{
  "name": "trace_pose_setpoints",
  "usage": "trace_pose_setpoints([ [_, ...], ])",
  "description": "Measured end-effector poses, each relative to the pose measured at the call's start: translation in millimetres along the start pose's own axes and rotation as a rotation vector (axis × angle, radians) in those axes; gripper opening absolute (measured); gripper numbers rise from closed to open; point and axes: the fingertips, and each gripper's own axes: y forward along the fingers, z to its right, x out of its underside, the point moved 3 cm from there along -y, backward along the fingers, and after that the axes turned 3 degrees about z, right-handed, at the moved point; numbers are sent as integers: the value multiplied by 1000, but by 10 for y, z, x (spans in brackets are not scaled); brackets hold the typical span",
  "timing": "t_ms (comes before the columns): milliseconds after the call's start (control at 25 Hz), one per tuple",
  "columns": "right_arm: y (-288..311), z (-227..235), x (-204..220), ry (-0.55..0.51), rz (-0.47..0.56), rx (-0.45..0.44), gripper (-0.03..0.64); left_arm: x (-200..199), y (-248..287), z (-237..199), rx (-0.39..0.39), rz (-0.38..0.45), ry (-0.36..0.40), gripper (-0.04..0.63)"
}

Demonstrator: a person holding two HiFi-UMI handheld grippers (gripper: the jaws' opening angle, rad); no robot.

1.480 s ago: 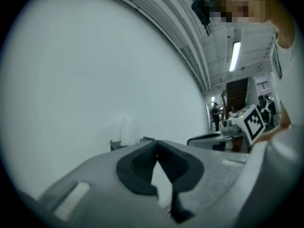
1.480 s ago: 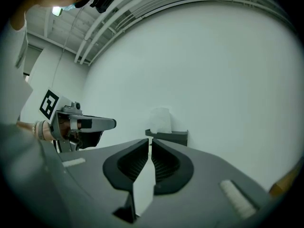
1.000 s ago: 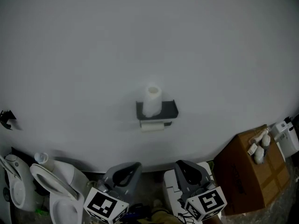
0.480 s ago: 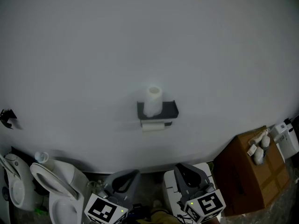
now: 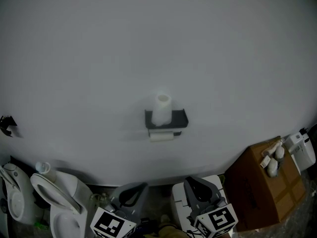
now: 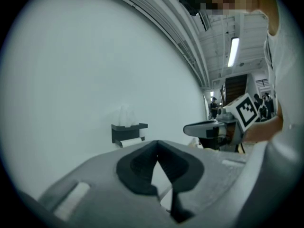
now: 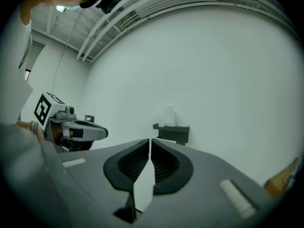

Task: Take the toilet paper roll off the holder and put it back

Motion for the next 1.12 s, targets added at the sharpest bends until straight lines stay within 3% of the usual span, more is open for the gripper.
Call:
trace_pose_setpoints([
  [1120,127,-34,12,-34,-4,-2,12,-18,8,-85,9,23,-38,-5],
])
